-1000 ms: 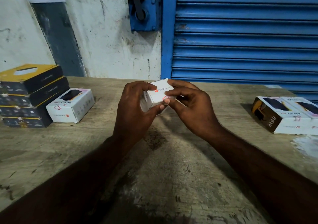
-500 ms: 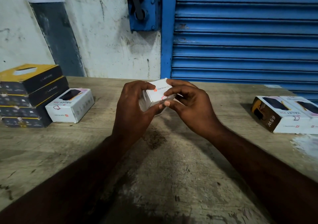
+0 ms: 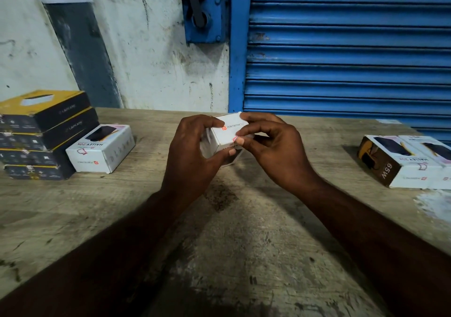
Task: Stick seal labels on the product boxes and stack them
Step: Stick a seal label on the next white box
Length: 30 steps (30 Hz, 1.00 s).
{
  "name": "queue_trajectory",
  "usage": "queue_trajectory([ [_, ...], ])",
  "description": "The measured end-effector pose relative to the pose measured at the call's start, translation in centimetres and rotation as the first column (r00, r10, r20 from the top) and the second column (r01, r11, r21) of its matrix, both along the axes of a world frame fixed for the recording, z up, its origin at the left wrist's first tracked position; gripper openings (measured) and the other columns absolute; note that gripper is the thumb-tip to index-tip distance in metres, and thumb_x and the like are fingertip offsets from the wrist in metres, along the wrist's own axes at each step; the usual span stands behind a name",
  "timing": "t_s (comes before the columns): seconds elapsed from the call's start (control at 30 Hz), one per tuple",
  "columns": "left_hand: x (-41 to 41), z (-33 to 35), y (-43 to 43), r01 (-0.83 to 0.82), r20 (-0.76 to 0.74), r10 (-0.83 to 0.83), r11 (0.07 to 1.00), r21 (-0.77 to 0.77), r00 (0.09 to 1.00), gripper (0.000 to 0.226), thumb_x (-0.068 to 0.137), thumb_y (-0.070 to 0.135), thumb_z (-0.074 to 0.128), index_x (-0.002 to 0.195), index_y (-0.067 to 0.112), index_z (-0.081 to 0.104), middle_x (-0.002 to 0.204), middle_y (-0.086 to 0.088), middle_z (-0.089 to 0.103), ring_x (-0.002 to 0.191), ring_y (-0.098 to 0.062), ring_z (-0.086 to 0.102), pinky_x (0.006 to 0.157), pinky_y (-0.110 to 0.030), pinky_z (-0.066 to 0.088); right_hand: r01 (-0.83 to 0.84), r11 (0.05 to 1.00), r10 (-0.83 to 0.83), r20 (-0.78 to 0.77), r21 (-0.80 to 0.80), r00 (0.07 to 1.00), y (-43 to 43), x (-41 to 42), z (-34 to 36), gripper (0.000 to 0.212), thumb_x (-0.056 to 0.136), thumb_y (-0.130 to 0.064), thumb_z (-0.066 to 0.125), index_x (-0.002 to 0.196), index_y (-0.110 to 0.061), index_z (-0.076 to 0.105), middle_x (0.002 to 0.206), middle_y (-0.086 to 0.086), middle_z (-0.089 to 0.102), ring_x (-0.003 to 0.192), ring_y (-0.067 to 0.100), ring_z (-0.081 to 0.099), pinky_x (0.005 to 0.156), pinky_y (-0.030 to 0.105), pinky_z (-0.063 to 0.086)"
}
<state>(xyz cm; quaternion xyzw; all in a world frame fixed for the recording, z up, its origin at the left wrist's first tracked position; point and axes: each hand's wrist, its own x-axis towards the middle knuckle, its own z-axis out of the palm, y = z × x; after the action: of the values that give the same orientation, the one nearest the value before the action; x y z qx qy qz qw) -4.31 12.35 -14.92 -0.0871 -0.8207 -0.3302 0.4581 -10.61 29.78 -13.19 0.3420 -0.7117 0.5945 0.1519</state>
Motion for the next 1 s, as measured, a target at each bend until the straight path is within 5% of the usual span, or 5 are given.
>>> queue_trajectory([
  [0.3,0.0,0.0,0.0,-0.003,0.025,0.002,1.000,0.010,1.000,0.058,0.070,0.027,0.090,0.119,0.022,0.059,0.123,0.005,0.057,0.118,-0.012,0.054,0.090,-0.038,0.056,0.011,1.000,-0.011,-0.004,0.014,1.000,0.0,0.1,0.1,0.014,0.095,-0.017,0.066,0.091,-0.026,0.075,0.124,-0.005,0.067,0.122,0.006,0.059,0.101,0.046,0.052],
  [0.47,0.0,0.1,0.0,0.009,0.019,-0.010,1.000,0.029,1.000,0.058,0.071,0.029,0.090,0.119,0.018,0.060,0.122,0.004,0.057,0.118,-0.011,0.055,0.090,-0.033,0.056,-0.056,0.998,0.056,0.045,-0.010,0.997,0.1,0.1,0.1,0.026,0.090,-0.017,0.072,0.115,-0.022,0.067,0.125,-0.006,0.066,0.119,0.012,0.062,0.092,0.048,0.058],
  [0.77,0.3,0.4,0.2,0.031,0.011,-0.032,0.996,0.086,0.999,0.055,0.072,0.036,0.089,0.118,0.022,0.063,0.119,0.007,0.062,0.114,-0.011,0.060,0.089,-0.032,0.056,0.026,1.000,-0.026,0.004,0.011,1.000,-0.1,0.7,0.5,0.013,0.083,-0.012,0.081,0.086,-0.024,0.076,0.122,-0.009,0.064,0.120,0.006,0.059,0.092,0.043,0.058],
  [1.0,0.3,0.6,0.3,0.078,0.009,-0.079,0.991,0.107,0.997,0.054,0.077,0.041,0.080,0.125,0.022,0.065,0.123,0.007,0.065,0.113,-0.009,0.062,0.090,-0.035,0.056,0.012,0.999,-0.013,-0.028,-0.048,1.000,0.0,1.0,1.1,0.018,0.086,-0.010,0.077,0.083,-0.027,0.071,0.114,-0.011,0.066,0.114,0.004,0.062,0.091,0.036,0.055],
])
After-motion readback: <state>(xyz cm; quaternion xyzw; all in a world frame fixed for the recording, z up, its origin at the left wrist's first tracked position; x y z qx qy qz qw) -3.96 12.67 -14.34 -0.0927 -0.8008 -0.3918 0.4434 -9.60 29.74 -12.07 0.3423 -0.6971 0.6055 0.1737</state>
